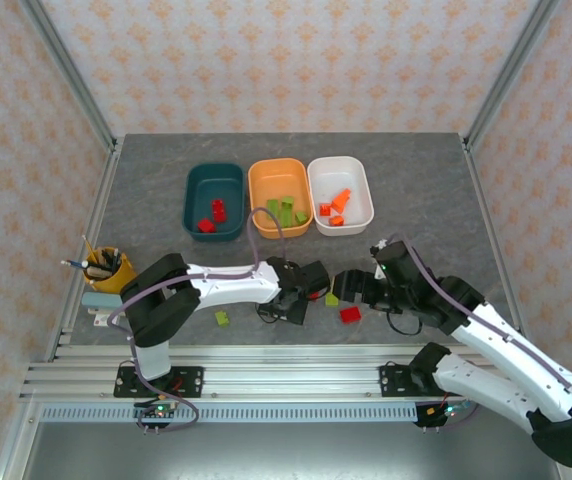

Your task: Sort the legos into containers by color

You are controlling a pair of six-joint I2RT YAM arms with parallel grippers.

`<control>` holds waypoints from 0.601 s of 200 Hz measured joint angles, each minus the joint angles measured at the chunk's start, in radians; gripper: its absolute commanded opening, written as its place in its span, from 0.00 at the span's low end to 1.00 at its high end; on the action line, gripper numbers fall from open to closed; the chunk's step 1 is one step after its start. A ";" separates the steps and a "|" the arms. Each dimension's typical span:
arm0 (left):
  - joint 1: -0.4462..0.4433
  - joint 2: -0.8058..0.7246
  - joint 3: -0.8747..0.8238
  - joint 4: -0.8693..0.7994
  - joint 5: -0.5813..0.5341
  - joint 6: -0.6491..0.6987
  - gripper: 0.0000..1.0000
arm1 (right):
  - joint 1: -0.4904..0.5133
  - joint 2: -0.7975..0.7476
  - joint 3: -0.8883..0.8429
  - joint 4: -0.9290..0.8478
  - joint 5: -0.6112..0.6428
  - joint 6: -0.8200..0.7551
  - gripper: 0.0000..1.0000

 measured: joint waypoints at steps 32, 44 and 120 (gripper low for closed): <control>0.009 -0.138 0.000 -0.051 -0.025 -0.009 0.58 | 0.000 0.029 0.029 -0.003 -0.008 -0.030 0.89; 0.035 -0.218 0.003 -0.073 -0.031 -0.012 0.58 | 0.000 0.044 0.053 0.001 -0.018 -0.045 0.88; 0.570 -0.314 0.178 -0.135 0.039 0.012 0.57 | 0.000 0.374 0.279 0.100 -0.113 -0.148 0.87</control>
